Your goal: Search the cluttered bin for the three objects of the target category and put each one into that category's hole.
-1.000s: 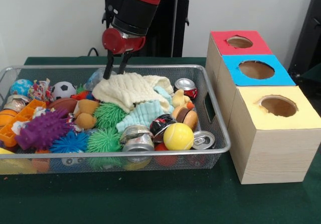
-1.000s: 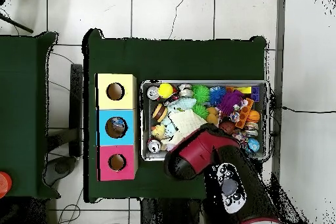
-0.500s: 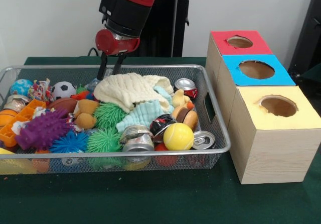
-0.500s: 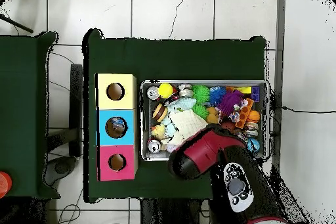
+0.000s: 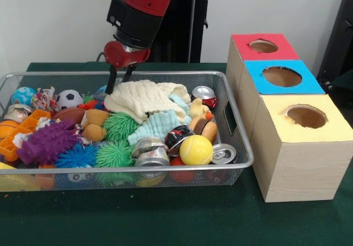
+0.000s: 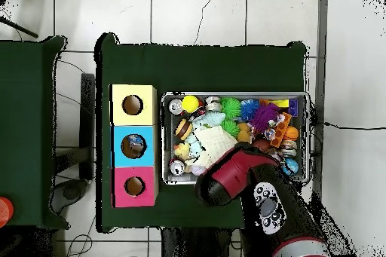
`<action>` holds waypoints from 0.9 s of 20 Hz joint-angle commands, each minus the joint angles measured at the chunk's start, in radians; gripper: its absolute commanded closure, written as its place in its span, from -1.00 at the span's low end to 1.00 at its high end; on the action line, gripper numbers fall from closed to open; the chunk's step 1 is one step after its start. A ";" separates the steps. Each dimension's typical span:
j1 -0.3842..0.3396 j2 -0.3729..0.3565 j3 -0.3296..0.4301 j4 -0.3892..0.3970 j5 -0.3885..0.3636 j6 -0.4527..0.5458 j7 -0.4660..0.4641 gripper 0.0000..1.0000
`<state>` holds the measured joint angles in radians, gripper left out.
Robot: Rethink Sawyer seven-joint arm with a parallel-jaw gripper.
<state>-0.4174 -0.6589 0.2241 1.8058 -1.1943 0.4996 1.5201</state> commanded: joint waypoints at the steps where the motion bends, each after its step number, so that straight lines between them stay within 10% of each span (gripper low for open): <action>1: -0.027 0.082 0.005 -0.078 -0.061 0.034 -0.124 -1.00; 18: -0.099 0.051 -0.036 -0.051 -0.105 0.024 -0.212 -1.00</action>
<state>-0.4586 -0.6208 0.2240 1.8009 -1.1996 0.4996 1.5201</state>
